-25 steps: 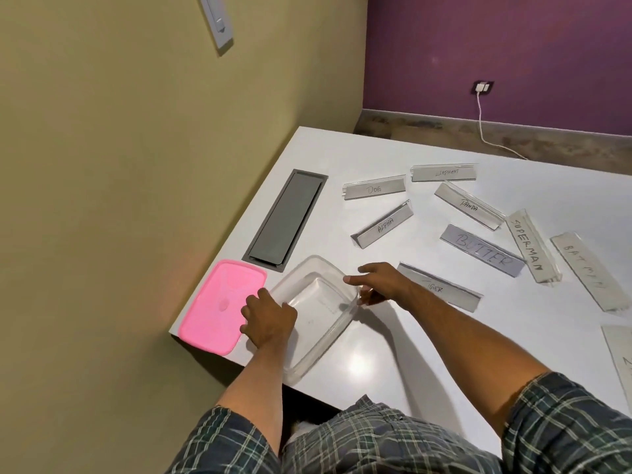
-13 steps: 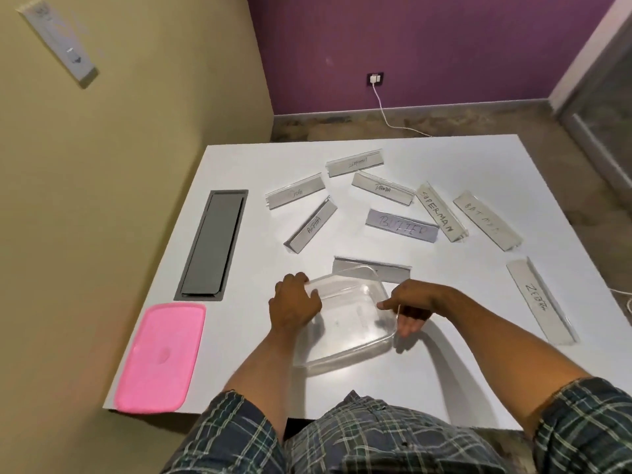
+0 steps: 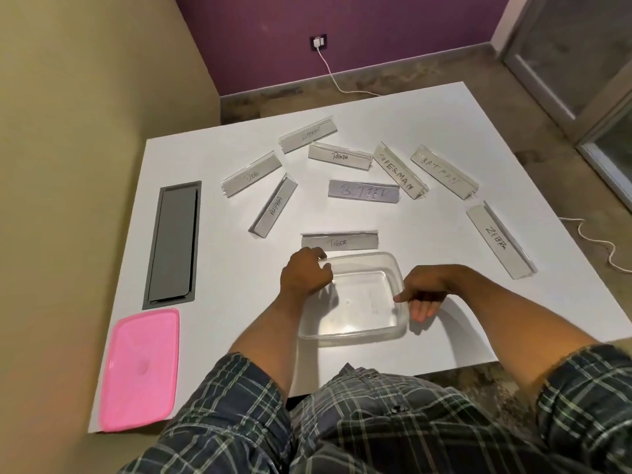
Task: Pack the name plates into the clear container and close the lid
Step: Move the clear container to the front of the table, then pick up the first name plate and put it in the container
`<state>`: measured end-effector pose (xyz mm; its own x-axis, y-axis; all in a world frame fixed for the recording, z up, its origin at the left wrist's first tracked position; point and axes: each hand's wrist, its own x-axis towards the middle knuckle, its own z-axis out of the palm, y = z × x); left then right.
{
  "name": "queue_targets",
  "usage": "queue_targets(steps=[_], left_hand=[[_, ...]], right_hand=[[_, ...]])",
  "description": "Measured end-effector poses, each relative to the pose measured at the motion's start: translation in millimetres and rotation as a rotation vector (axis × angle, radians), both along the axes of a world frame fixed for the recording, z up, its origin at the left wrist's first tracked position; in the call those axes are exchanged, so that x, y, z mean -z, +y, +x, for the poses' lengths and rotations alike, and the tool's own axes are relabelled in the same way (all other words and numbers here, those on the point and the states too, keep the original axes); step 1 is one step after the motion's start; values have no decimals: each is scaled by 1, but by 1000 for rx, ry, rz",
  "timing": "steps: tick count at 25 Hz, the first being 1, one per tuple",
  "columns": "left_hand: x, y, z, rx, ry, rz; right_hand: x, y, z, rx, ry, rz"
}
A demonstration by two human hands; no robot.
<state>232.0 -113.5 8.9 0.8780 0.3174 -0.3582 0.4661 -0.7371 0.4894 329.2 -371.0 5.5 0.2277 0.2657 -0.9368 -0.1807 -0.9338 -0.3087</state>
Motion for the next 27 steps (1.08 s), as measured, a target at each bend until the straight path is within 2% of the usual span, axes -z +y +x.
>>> queue_targets(steps=[5,11,13,16,17,18,21,27], left_hand=[[0,-4,2,18,4,-12],[2,9,5,-75,-40,-26],[3,19,7,-103,-55,-39],[6,35,13,-168,-53,-68],[6,39,16,-183,-38,-75],[7,42,19,-196,-17,-88],[10,48,26,-227,44,-172],[21,56,48,-329,69,-377]], right_hand=[[4,-10,4,-11,3,-37],[-4,-9,21,63,-32,-54],[-5,-7,32,94,-214,-33],[0,1,44,88,-639,-20],[4,6,47,143,-717,0],[6,12,49,231,-733,47],[14,34,52,449,-616,182],[28,59,58,540,-475,263]])
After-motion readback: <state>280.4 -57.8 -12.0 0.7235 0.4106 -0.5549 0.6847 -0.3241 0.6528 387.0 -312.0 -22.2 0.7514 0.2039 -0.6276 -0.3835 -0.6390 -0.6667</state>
